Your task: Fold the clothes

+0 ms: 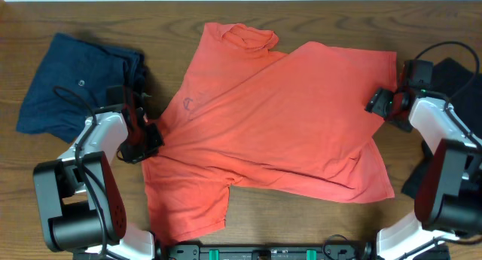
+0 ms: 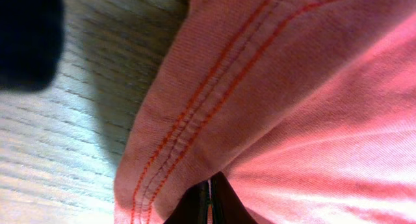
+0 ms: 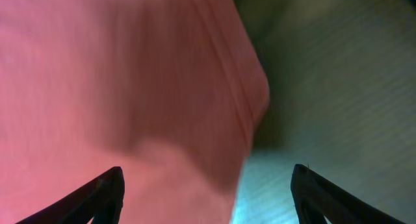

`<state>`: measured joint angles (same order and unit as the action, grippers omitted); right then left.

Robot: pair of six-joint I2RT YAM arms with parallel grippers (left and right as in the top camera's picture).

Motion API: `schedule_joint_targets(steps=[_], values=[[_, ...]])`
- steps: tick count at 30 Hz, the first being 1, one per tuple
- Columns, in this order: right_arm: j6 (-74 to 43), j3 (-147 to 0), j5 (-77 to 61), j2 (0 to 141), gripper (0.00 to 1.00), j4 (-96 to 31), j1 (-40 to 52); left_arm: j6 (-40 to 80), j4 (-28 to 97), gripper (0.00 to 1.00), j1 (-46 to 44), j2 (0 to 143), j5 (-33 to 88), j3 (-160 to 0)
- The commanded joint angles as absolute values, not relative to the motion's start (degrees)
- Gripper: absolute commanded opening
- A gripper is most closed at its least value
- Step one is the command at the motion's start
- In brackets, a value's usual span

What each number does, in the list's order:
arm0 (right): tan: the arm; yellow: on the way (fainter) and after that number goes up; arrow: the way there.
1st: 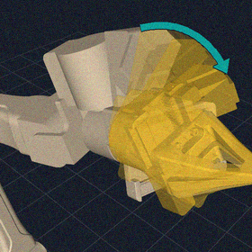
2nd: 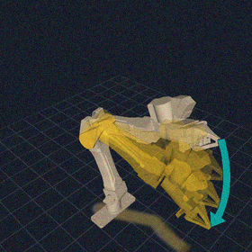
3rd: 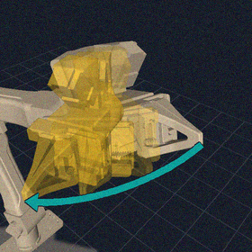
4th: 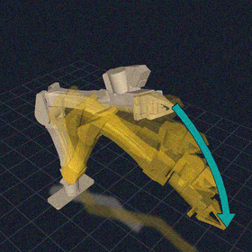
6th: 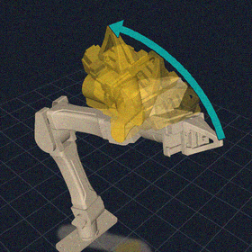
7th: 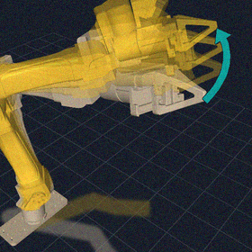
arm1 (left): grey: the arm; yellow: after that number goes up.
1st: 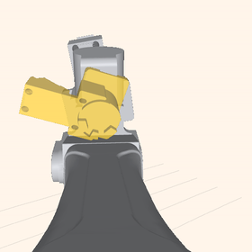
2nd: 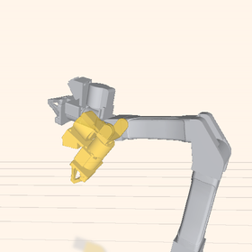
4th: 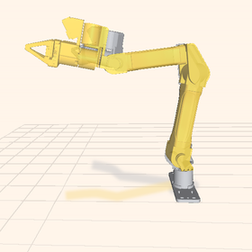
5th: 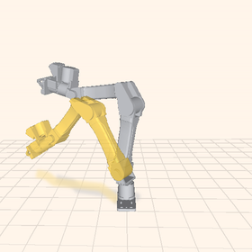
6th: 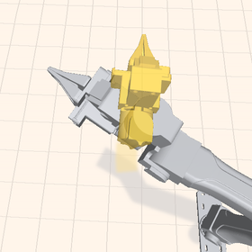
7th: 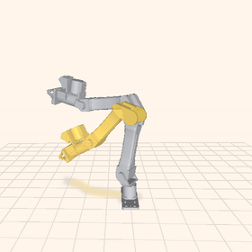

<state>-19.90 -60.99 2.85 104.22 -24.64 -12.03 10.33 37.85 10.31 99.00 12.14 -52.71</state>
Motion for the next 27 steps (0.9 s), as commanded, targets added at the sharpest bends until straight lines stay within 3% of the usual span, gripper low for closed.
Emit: schedule_joint_targets(steps=[1,5,10,11,12,14,15,16,17,19,23,27], values=[[-19.2,-61.0,4.4,106.7,0.79,-22.3,-13.4,5.7,38.1,0.07,10.5,100.5,17.5,-52.0],[-19.2,-61.0,3.0,109.1,0.68,-19.0,-13.7,1.3,38.1,0.10,10.5,99.5,22.9,-53.0],[-21.7,-61.0,-2.3,111.7,0.10,-9.8,-13.7,-1.5,38.1,0.13,10.5,97.5,26.9,-53.5],[-22.3,-61.0,-3.4,111.7,0.02,-6.1,-13.7,-1.5,38.1,0.14,10.5,96.8,26.9,-53.5],[-22.3,-61.0,-4.6,111.7,0.01,-2.6,-13.7,-1.5,38.1,0.16,10.5,96.2,26.9,-53.5],[-22.2,-61.7,-9.0,111.0,0.05,4.4,-13.9,-1.5,38.1,0.17,10.5,94.7,26.9,-53.5],[-22.2,-62.3,-10.7,110.7,0.14,6.0,-14.0,-1.6,38.1,0.22,10.5,93.9,27.0,-53.5],[-22.2,-63.2,-12.4,110.0,0.42,6.6,-14.2,-1.6,38.1,0.23,10.5,92.9,27.0,-53.5],[-21.8,-63.9,-13.4,109.4,0.64,6.2,-14.4,-1.6,38.0,0.24,10.5,92.2,27.0,-53.5],[-18.1,-65.1,-16.0,107.4,0.80,2.5,-15.3,-1.6,38.0,0.28,10.5,90.6,27.0,-53.5],[-11.0,-65.6,-19.8,100.4,0.83,-12.2,-17.3,-1.7,38.1,0.39,10.5,87.8,27.5,-53.5],[-10.4,-65.6,-18.6,92.4,0.74,-34.4,-18.9,-2.0,38.1,0.41,10.5,85.2,31.0,-53.5]])
